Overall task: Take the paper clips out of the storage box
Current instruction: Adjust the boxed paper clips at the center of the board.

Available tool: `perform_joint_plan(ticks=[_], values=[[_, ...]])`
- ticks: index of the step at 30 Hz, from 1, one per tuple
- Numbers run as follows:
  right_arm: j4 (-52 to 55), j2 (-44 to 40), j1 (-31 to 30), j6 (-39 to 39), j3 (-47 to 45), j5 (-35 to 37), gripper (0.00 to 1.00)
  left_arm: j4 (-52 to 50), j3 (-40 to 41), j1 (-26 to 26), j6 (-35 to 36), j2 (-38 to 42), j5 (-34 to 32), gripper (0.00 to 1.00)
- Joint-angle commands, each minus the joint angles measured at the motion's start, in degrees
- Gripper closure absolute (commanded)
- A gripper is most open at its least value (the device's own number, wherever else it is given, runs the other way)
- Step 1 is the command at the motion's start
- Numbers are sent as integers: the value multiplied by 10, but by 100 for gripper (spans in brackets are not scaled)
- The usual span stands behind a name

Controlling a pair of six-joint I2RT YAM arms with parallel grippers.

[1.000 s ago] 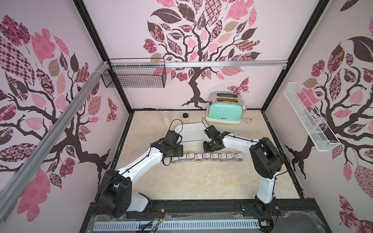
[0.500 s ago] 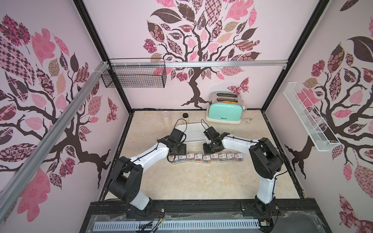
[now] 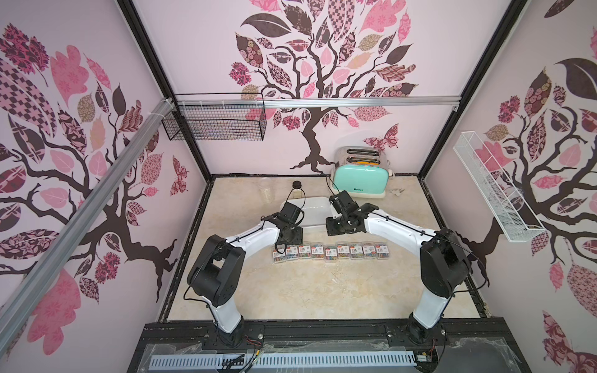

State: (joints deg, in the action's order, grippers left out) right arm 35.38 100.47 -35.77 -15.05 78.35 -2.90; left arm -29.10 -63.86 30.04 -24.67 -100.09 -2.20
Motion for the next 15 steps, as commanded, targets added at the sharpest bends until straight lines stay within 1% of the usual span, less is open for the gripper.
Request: perform_joint_plan(ticks=[1, 6, 9, 15], values=[[23, -36, -1, 9, 20, 13, 93, 7, -13, 5, 6, -14, 4, 38], [35, -50, -1, 13, 23, 14, 93, 10, -17, 11, 7, -34, 6, 42], [35, -55, -1, 13, 23, 16, 92, 10, -13, 16, 5, -32, 5, 44], [35, -55, -1, 13, 21, 11, 92, 17, 0, 21, 1, -29, 7, 45]])
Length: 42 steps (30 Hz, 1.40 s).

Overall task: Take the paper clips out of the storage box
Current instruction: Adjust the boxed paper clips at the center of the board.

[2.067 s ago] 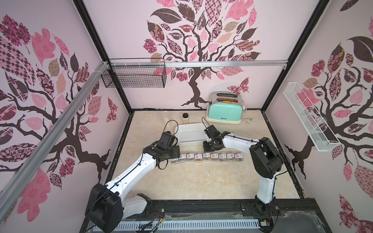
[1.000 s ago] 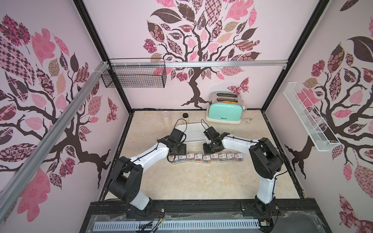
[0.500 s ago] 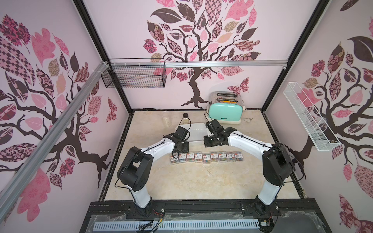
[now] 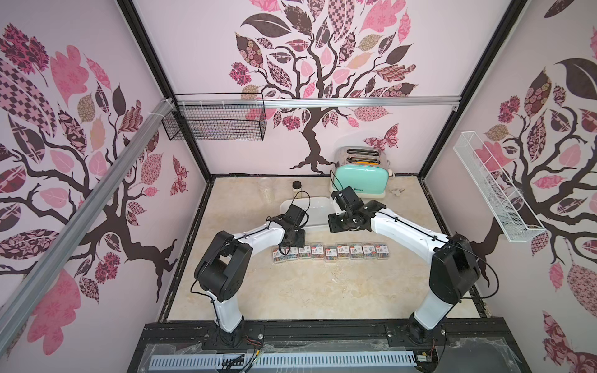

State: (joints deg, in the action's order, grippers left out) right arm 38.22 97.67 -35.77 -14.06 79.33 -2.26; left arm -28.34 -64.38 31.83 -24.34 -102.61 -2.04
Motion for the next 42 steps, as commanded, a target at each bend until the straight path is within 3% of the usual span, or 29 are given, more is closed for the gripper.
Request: perform_joint_plan(ticks=[1, 25, 34, 42], values=[[6, -28, -2, 4, 10, 5, 92, 11, 7, 5, -3, -3, 6, 45], [0, -34, -1, -4, -4, -3, 92, 7, 22, 21, -7, 20, -11, 43], [-1, -37, -2, -8, -8, -1, 93, 5, 25, 22, -3, 17, -6, 46], [-3, -37, -1, -12, -10, -2, 93, -11, 19, 23, 10, 20, -19, 56]])
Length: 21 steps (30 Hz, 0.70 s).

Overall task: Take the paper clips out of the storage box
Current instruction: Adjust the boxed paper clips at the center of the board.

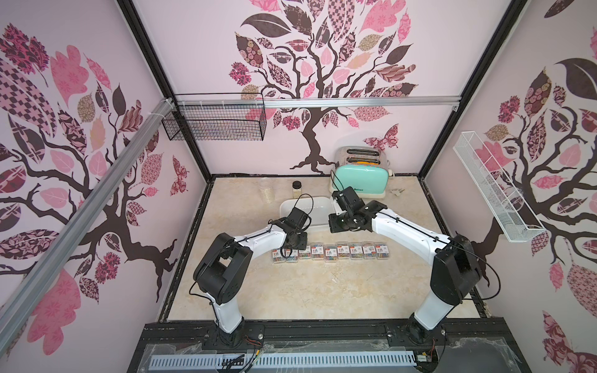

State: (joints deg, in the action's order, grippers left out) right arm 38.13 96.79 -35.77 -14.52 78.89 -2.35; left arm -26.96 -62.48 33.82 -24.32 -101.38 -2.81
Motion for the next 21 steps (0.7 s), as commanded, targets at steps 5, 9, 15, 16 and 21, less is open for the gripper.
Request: perform_joint_plan(ticks=[5, 9, 15, 16, 21], values=[[-2, -28, -1, -7, -6, -1, 93, -32, -2, 4, 13, 4, -11, 61], [-2, -28, -1, -6, -7, -3, 93, -33, -3, 6, 12, 3, -14, 61], [-1, -28, -1, -6, -9, -4, 92, -38, -4, 9, 12, 5, -15, 61], [-1, -28, -2, -6, -9, -4, 92, -38, -4, 9, 13, 6, -13, 62], [-2, -27, -1, -6, -9, -4, 92, -42, -5, 11, 12, 10, -17, 64]])
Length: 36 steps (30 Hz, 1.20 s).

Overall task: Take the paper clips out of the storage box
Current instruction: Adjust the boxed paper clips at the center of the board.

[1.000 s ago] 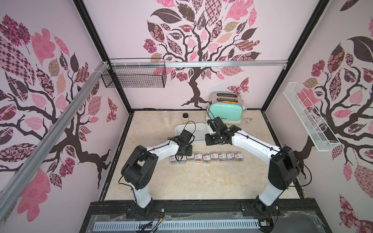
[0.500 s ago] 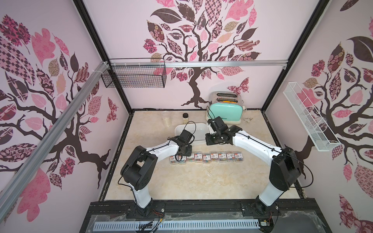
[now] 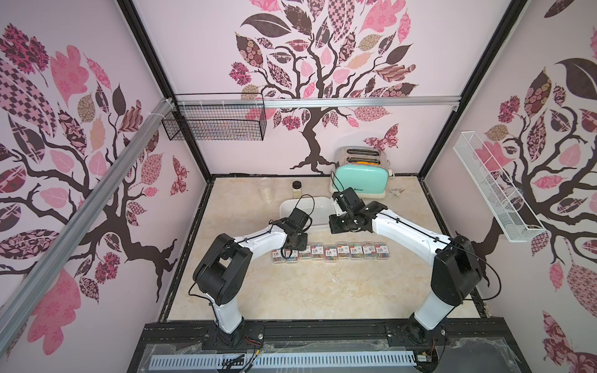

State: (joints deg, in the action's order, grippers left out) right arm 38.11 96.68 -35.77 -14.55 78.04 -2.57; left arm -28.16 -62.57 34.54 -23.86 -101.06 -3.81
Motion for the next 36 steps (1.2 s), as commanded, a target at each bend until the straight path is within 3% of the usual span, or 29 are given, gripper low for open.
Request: perform_joint_plan(ticks=[1, 3, 10, 14, 25, 36], values=[[-2, -26, -1, -6, -1, -3, 92, -29, -5, 4, 7, 7, -8, 65], [-3, -25, -1, -6, 0, -4, 92, -30, -11, 4, 8, 6, -12, 64], [-1, -25, -1, -4, 4, -2, 92, -41, -60, 3, 16, -25, -33, 49], [0, -26, -1, -1, 3, -1, 92, -32, -72, 3, 19, -39, -25, 49], [1, -32, -1, 3, 0, -1, 92, -33, -59, 4, 9, -51, -19, 60], [-4, -34, -1, 2, -8, -3, 92, -30, -52, 10, 3, -37, -24, 58]])
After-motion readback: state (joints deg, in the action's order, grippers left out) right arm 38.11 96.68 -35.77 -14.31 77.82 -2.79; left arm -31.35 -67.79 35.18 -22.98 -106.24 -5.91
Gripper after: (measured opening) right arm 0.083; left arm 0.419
